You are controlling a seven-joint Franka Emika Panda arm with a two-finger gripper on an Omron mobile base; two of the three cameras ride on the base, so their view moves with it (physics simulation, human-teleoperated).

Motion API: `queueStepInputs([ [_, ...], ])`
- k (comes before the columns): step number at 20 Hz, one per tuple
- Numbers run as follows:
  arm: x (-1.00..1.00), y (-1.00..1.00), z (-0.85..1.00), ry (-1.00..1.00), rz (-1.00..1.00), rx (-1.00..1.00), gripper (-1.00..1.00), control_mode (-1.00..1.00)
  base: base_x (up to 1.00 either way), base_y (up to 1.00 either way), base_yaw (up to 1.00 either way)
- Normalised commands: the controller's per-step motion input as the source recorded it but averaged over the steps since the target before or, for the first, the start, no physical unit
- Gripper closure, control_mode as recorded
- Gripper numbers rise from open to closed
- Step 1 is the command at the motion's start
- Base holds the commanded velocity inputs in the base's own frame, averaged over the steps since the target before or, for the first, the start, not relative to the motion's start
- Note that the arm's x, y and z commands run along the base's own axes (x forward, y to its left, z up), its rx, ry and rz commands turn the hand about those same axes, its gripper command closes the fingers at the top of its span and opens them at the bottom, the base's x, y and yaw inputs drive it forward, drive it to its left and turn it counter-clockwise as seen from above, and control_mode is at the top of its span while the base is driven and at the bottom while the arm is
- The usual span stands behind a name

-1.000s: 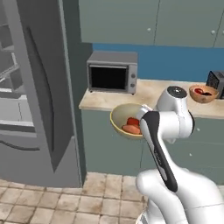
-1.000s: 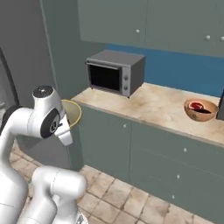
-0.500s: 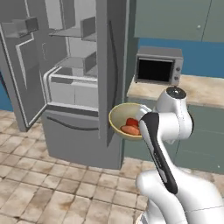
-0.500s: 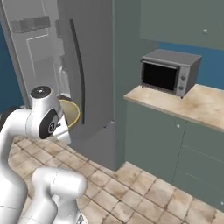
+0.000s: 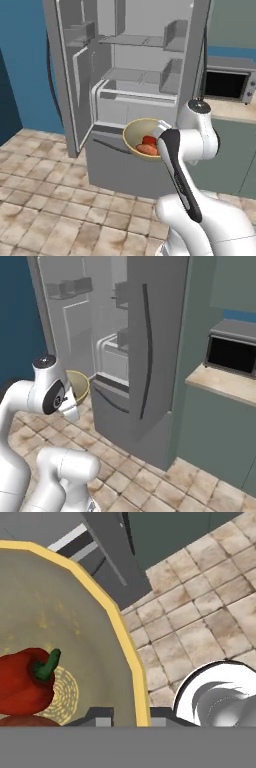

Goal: Place the bowl with the bell pepper and sweet potato on the top shelf of the fridge. Place the bowl with the fish and steak on the second highest shelf of the fridge.

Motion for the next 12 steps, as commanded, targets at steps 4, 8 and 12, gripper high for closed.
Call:
queueStepInputs([
  [4,0.0,0.0,0.0,0.0,0.0,0.0,1.0,1.0,0.6,0.84,-0.4],
  [8,0.0,0.0,0.0,0.0,0.0,0.0,1.0,1.0,0.59,0.6,-0.46],
  [12,0.0,0.0,0.0,0.0,0.0,0.0,1.0,1.0,0.48,0.17,-0.4],
])
